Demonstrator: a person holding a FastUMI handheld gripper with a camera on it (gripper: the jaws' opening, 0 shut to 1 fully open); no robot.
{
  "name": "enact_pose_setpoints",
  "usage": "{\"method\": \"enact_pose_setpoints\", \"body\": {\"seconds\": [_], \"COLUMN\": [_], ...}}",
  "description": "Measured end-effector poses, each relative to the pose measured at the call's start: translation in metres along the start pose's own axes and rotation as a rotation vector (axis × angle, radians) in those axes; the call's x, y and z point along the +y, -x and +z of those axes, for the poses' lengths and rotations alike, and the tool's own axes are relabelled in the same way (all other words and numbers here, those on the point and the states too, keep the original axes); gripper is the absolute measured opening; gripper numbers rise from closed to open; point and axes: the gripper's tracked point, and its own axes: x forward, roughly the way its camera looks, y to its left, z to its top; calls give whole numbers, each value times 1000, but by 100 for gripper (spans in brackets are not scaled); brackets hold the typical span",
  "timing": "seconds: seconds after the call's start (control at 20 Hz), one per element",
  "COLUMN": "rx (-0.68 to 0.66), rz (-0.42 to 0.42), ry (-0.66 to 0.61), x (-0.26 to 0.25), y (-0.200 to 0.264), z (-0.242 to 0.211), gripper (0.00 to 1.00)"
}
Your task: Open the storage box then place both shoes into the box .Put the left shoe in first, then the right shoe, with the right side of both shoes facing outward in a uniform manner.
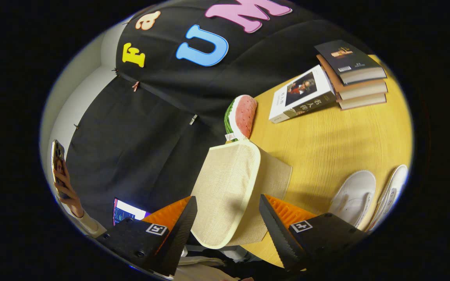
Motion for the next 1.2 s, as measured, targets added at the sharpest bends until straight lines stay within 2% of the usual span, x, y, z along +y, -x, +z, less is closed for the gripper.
{"method": "enact_pose_setpoints", "body": {"seconds": [0.15, 0.35, 0.45, 0.9, 1.0, 1.1, 1.15, 1.2], "rx": [36, 63, 50, 71, 65, 82, 98, 101], "rz": [-6, 25, 61, 96, 133, 197, 200, 212], "ry": [-49, -134, -177, -273, -319, -382, -397, -427], "x": [-18, -30, -28, -34, -24, -10, -9, -6], "y": [-11, -33, -38, -54, -53, -54, -56, -59], "z": [-14, -25, -24, -32, -29, -29, -31, -31], "gripper": [98, 98, 98, 96, 95, 75, 74, 53]}}
